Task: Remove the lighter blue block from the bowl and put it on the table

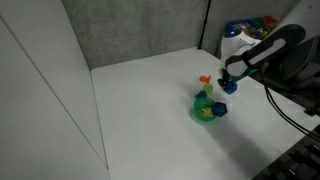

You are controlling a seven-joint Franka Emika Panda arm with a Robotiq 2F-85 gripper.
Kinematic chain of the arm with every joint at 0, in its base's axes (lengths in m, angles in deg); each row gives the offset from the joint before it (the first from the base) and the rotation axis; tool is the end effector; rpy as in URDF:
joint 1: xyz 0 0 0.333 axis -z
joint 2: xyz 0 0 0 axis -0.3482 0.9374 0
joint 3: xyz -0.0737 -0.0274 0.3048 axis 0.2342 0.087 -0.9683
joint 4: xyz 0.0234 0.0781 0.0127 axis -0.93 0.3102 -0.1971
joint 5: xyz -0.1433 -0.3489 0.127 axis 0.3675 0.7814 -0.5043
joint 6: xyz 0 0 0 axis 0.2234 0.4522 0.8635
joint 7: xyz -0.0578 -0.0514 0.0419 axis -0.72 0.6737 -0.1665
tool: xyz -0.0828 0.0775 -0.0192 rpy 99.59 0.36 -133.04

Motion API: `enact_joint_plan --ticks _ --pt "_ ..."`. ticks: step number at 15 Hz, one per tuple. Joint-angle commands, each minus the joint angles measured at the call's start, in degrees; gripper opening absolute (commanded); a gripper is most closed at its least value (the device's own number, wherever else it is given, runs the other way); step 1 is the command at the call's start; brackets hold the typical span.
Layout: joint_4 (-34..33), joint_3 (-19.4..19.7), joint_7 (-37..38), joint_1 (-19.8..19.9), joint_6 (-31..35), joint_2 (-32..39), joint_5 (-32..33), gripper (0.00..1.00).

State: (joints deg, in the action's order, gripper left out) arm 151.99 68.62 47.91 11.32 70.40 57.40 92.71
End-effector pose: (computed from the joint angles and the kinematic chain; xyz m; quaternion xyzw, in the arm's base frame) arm 0.6458 -0.0778 0.1323 0.9789 -0.0781 -0.0161 0.1881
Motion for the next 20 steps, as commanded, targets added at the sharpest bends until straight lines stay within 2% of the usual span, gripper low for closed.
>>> enact_joint_plan --ticks 1,6,12,13,14,15,18,20 --pt "0.0 2.88 3.39 0.52 0.91 2.41 3.29 0.24" --pt "0.57 6.66 6.21 -0.06 1.65 6.5 7.07 0.24" --pt "1.0 8.75 8.1 -2.23 1.06 9.99 11.04 0.24" --pt "1.3 9.0 8.28 -2.86 0.84 10.24 11.75 0.34" --pt "1.53 9.16 8.26 -3.42 0.75 10.43 12.38 0.74" --pt "1.72 9.36 8.44 -4.02 0.6 10.53 13.07 0.76" --pt "2.81 9.38 8.54 -5.57 0.54 10.01 14.67 0.98" --pt "3.6 8.62 7.89 -6.02 0.16 8.93 14.52 1.0"
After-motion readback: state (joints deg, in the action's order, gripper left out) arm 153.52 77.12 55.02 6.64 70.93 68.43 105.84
